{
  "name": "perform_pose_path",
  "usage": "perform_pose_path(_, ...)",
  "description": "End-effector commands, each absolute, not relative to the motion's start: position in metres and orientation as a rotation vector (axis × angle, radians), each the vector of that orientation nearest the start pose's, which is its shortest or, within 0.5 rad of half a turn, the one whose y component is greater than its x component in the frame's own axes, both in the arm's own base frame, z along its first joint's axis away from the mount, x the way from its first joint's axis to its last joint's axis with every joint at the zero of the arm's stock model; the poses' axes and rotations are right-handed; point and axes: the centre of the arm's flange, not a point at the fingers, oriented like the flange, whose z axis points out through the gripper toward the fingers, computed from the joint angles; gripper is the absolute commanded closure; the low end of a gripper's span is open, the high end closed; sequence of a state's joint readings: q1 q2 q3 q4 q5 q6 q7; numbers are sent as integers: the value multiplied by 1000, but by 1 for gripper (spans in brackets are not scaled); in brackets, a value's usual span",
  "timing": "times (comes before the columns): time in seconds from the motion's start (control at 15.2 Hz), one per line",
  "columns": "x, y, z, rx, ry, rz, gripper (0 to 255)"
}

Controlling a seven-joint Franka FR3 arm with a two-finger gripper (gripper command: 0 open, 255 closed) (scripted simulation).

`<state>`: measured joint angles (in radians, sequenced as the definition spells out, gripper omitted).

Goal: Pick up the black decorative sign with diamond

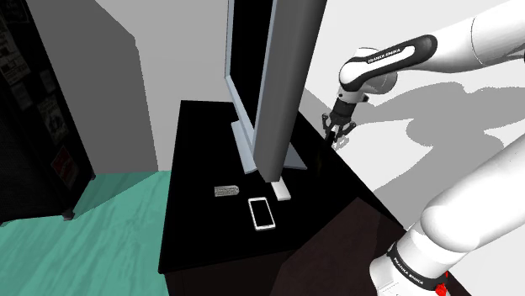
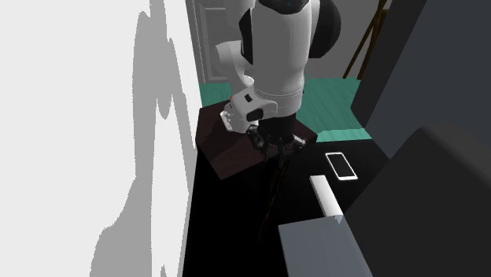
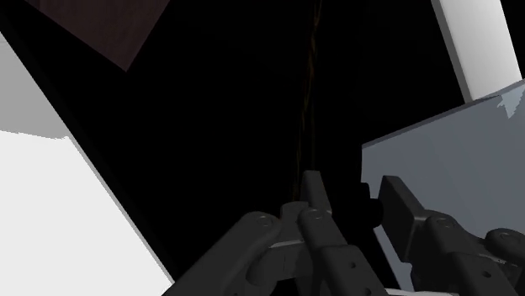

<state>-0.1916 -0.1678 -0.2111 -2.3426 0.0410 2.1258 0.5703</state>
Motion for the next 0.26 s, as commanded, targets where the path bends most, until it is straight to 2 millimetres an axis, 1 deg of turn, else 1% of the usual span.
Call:
perform_pose_path(0.0, 437, -185, 407, -2705, 1463, 90, 255)
perform_pose_path(0.07, 437, -185, 412, -2705, 1463, 90, 255)
perform_pose_path(0.2, 437, -185, 413, -2705, 1463, 90, 255)
